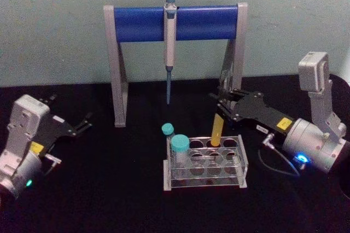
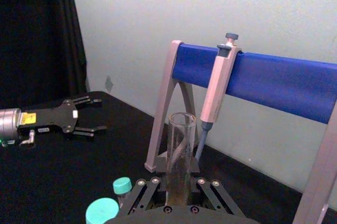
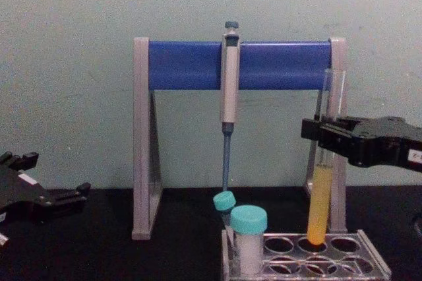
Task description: Pick up the test tube from the test tube rack, shake it, then place it back into the test tube rack.
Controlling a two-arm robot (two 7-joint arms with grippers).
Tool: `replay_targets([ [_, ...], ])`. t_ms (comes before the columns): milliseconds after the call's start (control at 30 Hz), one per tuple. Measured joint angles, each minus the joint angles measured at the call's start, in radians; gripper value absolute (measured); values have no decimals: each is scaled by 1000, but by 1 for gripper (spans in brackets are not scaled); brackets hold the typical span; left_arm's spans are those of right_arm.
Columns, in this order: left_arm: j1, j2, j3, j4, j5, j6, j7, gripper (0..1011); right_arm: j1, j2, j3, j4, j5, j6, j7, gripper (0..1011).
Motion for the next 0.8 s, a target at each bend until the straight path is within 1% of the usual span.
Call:
replay_targets([
  [300, 0, 0, 0, 0, 0, 0, 0, 1010, 16, -9, -12, 25, -2, -2, 6, 235],
  [800, 0, 0, 0, 0, 0, 0, 0, 1010, 22, -19, -25, 62, -15, 1, 4, 235],
])
